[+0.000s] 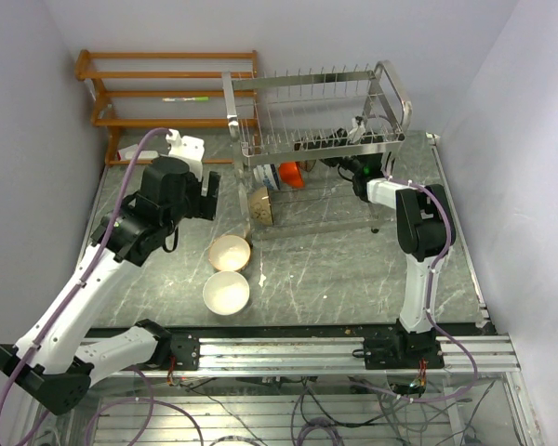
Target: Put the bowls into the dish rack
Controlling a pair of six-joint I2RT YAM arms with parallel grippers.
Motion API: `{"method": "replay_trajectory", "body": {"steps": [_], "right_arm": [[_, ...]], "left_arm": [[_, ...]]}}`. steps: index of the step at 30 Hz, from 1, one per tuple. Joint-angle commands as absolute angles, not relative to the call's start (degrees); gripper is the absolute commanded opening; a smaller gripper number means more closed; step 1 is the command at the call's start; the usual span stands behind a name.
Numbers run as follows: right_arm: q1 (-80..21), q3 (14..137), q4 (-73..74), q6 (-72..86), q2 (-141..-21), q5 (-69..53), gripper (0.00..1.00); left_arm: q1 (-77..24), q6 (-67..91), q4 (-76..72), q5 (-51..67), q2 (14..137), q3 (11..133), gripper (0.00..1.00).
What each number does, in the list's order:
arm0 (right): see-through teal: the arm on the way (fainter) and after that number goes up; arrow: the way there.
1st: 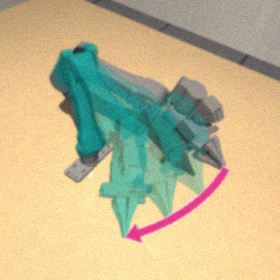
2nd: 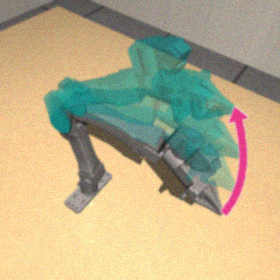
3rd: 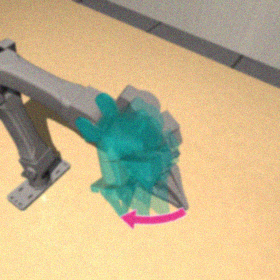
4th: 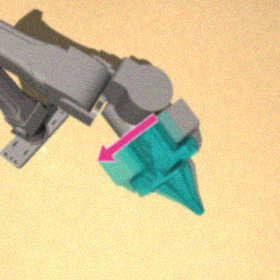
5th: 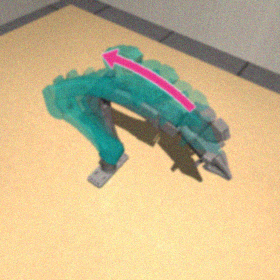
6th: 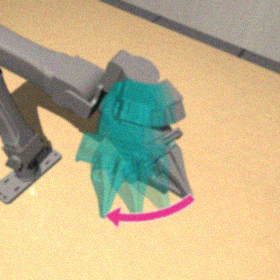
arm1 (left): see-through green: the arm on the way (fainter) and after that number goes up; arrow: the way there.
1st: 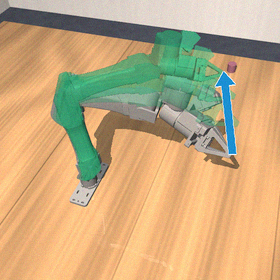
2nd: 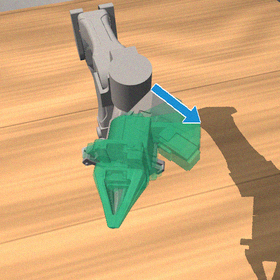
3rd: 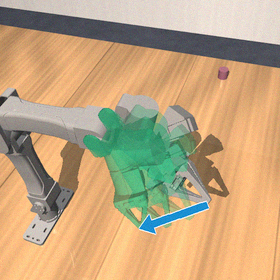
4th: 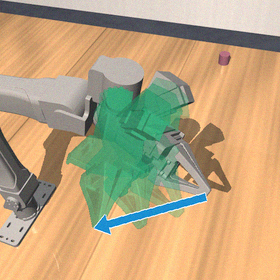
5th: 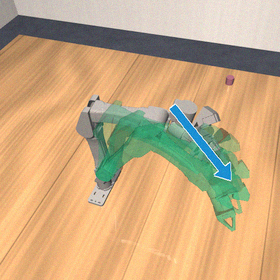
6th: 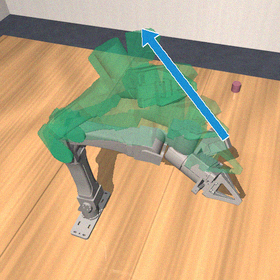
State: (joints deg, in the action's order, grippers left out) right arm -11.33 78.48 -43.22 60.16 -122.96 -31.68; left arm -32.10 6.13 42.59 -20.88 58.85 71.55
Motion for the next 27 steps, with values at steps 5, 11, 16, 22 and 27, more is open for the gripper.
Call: {"method": "replay_trajectory", "body": {"steps": [5,11,16,22,27], "right_arm": [[-10.7,81.8,-40.5,56.9,-123.4,-34.8,0.0],[-10.6,83.3,-44.5,60.9,-127.4,-41.4,0.0],[-10.2,83.4,-47.6,63.1,-129.2,-44.8,0.0],[-9.2,82.5,-50.9,67.1,-130.4,-47.5,0.0],[-9.1,81.3,-49.2,66.0,-130.2,-48.3,0.0]], "left_arm": [[-32.7,9.8,36.4,-16.2,60.3,74.5,0.93],[-32.7,12.5,31.9,-13.7,60.4,72.2,0.93],[-32.8,12.2,32.3,-14.2,61.0,72.1,0.93],[-32.7,12.2,32.4,-14.9,60.7,71.5,0.93],[-32.7,11.9,32.4,-15.1,60.7,71.3,0.93]]}}
